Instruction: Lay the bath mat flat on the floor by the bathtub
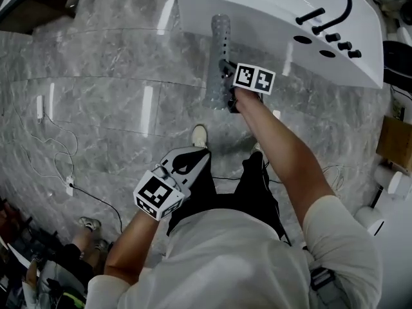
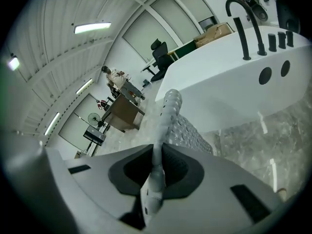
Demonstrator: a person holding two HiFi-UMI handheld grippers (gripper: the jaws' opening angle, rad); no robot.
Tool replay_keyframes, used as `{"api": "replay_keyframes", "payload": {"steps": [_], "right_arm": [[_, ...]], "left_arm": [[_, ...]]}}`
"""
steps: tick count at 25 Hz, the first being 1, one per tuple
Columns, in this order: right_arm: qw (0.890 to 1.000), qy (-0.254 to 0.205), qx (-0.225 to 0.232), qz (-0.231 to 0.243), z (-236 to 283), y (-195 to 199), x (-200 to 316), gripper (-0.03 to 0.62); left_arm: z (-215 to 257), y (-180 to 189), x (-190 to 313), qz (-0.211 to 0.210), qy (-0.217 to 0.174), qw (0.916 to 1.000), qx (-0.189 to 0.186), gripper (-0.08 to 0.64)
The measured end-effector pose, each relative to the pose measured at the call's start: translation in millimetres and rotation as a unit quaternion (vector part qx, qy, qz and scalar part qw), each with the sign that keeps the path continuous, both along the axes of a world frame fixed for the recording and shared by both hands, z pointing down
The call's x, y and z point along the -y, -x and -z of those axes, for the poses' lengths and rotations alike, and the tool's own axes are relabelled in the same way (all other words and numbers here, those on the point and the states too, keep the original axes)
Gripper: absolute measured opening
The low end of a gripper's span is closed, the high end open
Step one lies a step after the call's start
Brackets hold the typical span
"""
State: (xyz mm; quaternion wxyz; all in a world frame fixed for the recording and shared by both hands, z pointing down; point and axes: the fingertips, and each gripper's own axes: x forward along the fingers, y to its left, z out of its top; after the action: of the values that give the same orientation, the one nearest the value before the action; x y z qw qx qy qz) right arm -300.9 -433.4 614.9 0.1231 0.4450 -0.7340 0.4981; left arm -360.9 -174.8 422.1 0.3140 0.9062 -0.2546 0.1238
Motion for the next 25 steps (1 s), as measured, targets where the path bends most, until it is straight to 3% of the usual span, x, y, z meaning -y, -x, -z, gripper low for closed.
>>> {"api": "replay_keyframes", "payload": {"steps": [7,13,17,22,25], "right_arm": [[1.0,0.002,-0.014,-0.016,-102,-70,44,0.051],[0.998,0.011,-0.049,-0.029,-170,-176,56,0.052],[0.996,0.023,-0.07,-0.041,-205,-246,52,0.052],[0.992,0.035,-0.098,-0.065,-240,-342,46,0.052],[0.99,0.043,-0.115,-0.076,-260,-394,33,0.054]], "left_arm": [[-60,-52,28,-0.002,0.028,0.9995,0.013,0.022],[-86,-128,46,-0.022,0.056,0.9982,0.001,0.022],[-102,-183,53,-0.06,0.075,0.9953,0.003,0.022],[-121,-256,67,-0.112,0.059,0.992,0.004,0.023],[-131,-289,72,-0.122,0.08,0.9893,0.0,0.023]]}}
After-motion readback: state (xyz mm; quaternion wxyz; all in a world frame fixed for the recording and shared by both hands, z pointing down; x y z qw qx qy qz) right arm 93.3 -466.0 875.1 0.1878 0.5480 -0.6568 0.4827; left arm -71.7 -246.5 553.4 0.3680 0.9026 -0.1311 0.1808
